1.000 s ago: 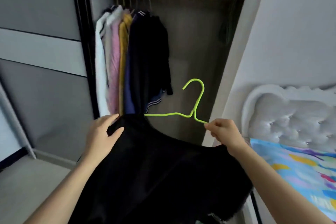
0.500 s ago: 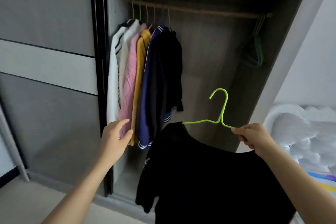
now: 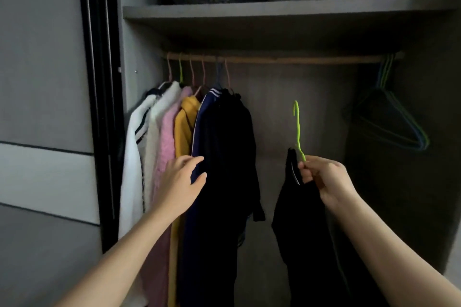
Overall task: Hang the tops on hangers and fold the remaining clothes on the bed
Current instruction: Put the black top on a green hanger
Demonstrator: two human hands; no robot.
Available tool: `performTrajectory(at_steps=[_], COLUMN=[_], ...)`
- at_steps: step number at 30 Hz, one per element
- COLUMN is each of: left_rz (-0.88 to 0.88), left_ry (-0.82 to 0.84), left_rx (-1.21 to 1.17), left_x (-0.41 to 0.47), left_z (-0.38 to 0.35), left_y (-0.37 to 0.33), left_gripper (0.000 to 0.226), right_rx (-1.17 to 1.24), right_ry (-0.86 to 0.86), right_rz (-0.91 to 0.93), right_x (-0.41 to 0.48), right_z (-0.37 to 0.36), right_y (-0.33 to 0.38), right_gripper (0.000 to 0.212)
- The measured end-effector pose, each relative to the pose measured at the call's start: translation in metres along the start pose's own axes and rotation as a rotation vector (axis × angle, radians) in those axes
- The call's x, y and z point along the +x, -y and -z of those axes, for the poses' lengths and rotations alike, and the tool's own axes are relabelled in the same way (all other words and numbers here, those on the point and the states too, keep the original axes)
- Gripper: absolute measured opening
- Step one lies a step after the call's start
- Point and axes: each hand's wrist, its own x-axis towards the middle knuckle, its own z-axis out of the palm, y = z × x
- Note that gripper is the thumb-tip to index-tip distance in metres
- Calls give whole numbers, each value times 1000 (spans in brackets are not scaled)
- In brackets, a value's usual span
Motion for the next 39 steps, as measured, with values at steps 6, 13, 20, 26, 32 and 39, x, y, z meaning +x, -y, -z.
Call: performTrajectory(at_steps=[6, 13, 20, 26, 32, 39], left_rz=[-77, -70, -81, -103, -145, -334], left_ry=[-87, -174, -109, -63, -44, -37], left_rx=[61, 164, 256, 214, 137, 120], left_x=[103, 195, 257, 266, 262, 250], left_z=[-10, -7, 2, 2, 3, -16], left_y=[23, 36, 67, 100, 99, 45], left_gripper=[73, 38, 39, 34, 35, 45], right_rx=[-133, -318, -472, -666, -747, -975], right_ry=[65, -10, -30, -59, 56, -132], right_rz=[285, 488, 458, 430, 408, 571], right_x=[91, 169, 236, 277, 279, 255], right_z=[-68, -134, -191, -221, -231, -176], right_y=[20, 53, 68, 37, -10, 35], right_gripper=[20, 29, 29, 30, 34, 20])
